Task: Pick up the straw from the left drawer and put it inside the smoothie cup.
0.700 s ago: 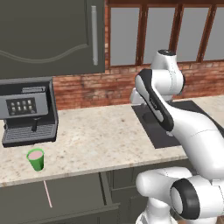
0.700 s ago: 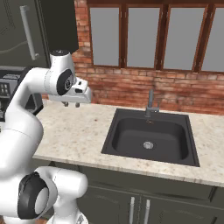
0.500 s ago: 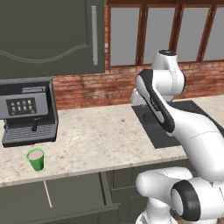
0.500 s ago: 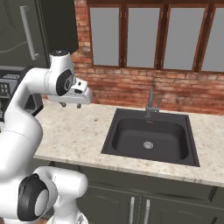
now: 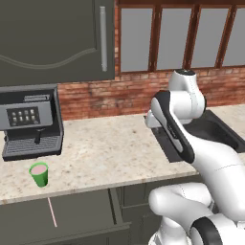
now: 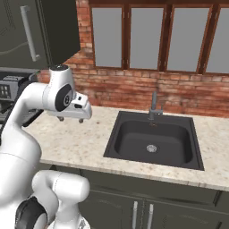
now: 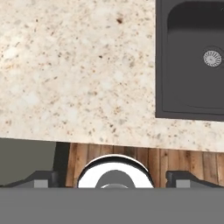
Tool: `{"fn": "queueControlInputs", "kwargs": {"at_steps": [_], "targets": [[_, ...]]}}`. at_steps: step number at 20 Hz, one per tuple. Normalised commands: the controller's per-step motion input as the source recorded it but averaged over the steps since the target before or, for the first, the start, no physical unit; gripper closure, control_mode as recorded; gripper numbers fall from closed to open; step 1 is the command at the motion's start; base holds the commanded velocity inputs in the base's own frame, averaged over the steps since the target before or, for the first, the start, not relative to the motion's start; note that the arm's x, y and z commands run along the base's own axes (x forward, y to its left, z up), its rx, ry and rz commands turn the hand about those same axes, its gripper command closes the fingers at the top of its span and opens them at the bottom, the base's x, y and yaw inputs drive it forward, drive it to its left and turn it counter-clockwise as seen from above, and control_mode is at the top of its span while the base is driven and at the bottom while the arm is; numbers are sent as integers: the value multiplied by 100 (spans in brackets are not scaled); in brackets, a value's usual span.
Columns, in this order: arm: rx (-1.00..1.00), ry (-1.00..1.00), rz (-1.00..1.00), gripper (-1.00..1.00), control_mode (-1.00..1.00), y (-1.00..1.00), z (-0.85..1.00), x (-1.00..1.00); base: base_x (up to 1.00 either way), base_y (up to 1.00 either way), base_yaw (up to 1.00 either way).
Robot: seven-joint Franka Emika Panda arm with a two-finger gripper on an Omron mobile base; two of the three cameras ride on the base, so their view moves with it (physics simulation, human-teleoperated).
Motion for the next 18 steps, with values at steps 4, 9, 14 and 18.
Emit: {"fn": "queueControlInputs", "kwargs": {"at_steps": [4, 9, 14, 18], "targets": [[0, -2, -2, -100, -100, 0, -49, -28, 0, 0, 0], [0, 0, 0, -100, -100, 0, -49, -18, 0, 0, 0], [0, 0, 0, -100, 100, 0, 0, 0, -42, 0, 0], [0, 0, 0, -100, 100, 0, 0, 0, -67, 0, 0]]}}
